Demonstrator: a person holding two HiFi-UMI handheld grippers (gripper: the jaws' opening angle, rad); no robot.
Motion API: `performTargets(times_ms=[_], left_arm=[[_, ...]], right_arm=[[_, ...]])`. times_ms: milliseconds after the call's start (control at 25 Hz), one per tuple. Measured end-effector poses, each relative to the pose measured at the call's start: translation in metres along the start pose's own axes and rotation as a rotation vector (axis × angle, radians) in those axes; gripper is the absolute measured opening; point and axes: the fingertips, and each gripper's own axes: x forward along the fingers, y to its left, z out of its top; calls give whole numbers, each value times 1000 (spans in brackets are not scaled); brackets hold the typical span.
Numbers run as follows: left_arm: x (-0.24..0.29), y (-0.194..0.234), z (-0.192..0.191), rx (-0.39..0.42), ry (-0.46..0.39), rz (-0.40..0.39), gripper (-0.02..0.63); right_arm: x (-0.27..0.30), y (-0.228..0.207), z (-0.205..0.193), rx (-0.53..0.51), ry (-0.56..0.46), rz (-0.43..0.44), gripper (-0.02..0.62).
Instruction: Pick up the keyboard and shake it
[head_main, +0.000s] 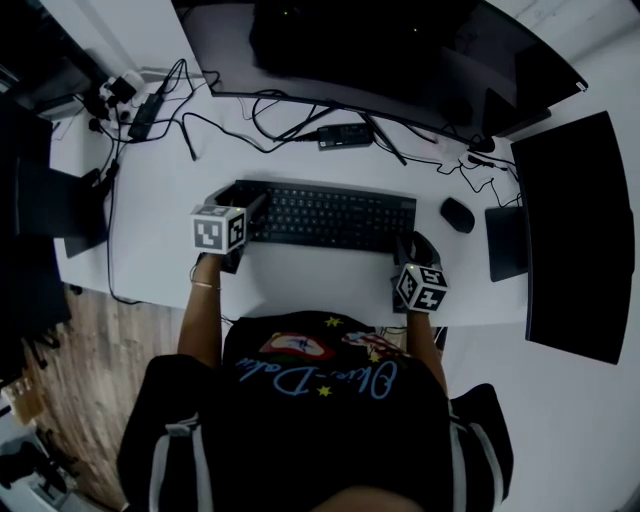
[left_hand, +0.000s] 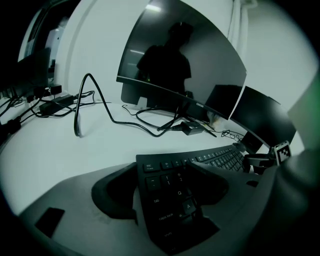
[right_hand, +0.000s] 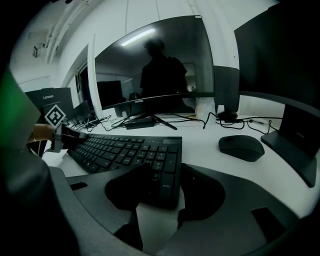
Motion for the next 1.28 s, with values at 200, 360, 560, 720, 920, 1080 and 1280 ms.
performTargets(times_ms=[200, 360, 560, 720, 920, 1080, 1280], left_arm=[[-6, 6, 1, -25, -16, 8, 282], [-22, 15, 8, -19, -82, 46, 270], [-48, 1, 19, 8, -171, 56, 140], [-66, -25, 27, 55, -237, 30, 59], [-91, -57, 38, 160, -322, 8, 12], [-109, -75, 47, 197, -385, -11, 8], [-119, -96, 53, 198, -420, -57, 8]], right_arm=[[-1, -1, 2, -35, 15, -25, 186], [-10, -3, 21, -28, -52, -40, 199], [-24, 16, 57, 22, -190, 5, 196], [-42, 37, 87, 15, -298, 50, 83], [-65, 72, 108, -24, -371, 153, 5], [-78, 96, 115, -115, -396, 185, 0], [-93, 109, 119, -139, -435, 193, 0]])
